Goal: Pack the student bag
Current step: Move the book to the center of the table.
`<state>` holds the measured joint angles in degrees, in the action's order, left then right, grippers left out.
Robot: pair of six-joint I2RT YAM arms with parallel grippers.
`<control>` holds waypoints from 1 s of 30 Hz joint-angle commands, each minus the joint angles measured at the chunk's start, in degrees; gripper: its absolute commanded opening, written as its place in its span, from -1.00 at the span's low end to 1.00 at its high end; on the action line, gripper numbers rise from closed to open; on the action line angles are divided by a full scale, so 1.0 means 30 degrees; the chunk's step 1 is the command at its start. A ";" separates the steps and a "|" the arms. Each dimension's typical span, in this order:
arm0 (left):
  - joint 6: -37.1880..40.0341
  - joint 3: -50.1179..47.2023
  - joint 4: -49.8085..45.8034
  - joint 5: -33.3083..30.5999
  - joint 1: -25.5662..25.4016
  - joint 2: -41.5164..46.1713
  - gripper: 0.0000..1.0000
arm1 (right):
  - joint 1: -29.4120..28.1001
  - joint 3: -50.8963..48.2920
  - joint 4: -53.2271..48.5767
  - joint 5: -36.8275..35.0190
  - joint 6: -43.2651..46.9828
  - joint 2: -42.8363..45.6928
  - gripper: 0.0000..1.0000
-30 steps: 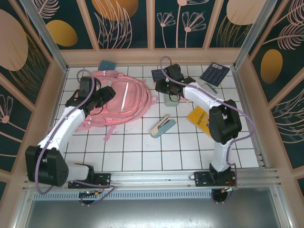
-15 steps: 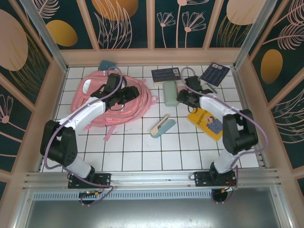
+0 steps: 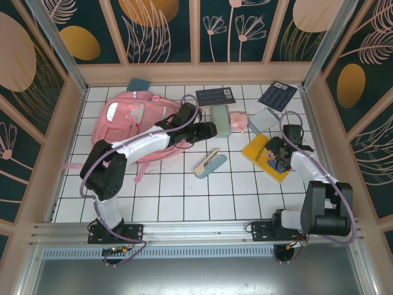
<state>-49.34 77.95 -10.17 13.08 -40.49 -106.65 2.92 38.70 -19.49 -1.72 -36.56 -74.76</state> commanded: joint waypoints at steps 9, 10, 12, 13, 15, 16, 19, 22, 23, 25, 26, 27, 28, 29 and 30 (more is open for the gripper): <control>-0.1312 0.0550 0.1111 -0.0399 -0.1205 -0.1137 0.22 | -0.3320 -0.2586 0.2009 0.4516 -0.3147 0.0403 0.75; -0.1408 0.0448 0.1163 -0.0514 -0.1279 -0.1089 0.22 | -0.4135 -0.2536 0.2213 0.4620 -0.3708 0.0330 0.75; -0.1569 0.0226 0.1379 -0.0631 -0.1406 -0.1019 0.21 | -0.5459 -0.2449 0.2904 0.5134 -0.4726 0.0199 0.75; -0.1660 0.0135 0.1403 -0.0733 -0.1486 -0.0990 0.20 | -0.6106 -0.2293 0.3195 0.5371 -0.5145 0.0140 0.74; -0.1768 -0.0036 0.1499 -0.0913 -0.1674 -0.0925 0.19 | -0.7037 -0.1622 0.3104 0.5160 -0.5296 0.0205 0.74; -0.1880 -0.0122 0.1529 -0.1012 -0.1791 -0.0917 0.17 | -0.7293 -0.1125 0.2610 0.4760 -0.5083 0.0314 0.74; -0.2150 -0.0203 0.1794 -0.1043 -0.2222 -0.1046 0.08 | -0.7305 0.0191 0.0778 0.3018 -0.3801 0.1067 0.74; -0.2427 0.0090 0.2072 -0.1068 -0.2779 -0.1481 -0.02 | -0.6495 0.1063 -0.0305 0.1502 -0.2121 0.1510 0.73; -0.2502 0.0364 0.2071 -0.1079 -0.2996 -0.1718 -0.10 | -0.5872 0.1105 -0.0374 0.1481 -0.1632 0.1516 0.70; -0.2619 0.0953 0.1936 -0.1101 -0.3361 -0.2310 -0.23 | -0.4587 0.0965 -0.0211 0.1617 -0.0897 0.1426 0.65; -0.2687 0.1322 0.1872 -0.1106 -0.3540 -0.2610 -0.24 | -0.3923 0.0822 0.0047 0.1829 -0.0511 0.1370 0.63; -0.2736 0.1614 0.1777 -0.1108 -0.3669 -0.2945 -0.23 | -0.3431 0.0691 0.0329 0.1911 -0.0217 0.1316 0.62; -0.2769 0.2015 0.1659 -0.1133 -0.3873 -0.3320 -0.24 | -0.2949 0.0583 0.0613 0.1869 0.0085 0.1189 0.62; -0.2846 0.2439 0.1582 -0.1123 -0.3999 -0.3737 -0.24 | -0.2577 0.0543 0.0869 0.1876 0.0308 0.0927 0.62; -0.2909 0.2790 0.1540 -0.1068 -0.4078 -0.4059 -0.24 | -0.2307 0.0521 0.1120 0.1990 0.0524 0.0648 0.62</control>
<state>-56.93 83.09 -5.54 10.17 -51.86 -116.27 -5.89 40.99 -16.71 5.10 -39.55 -71.33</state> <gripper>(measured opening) 0.380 0.811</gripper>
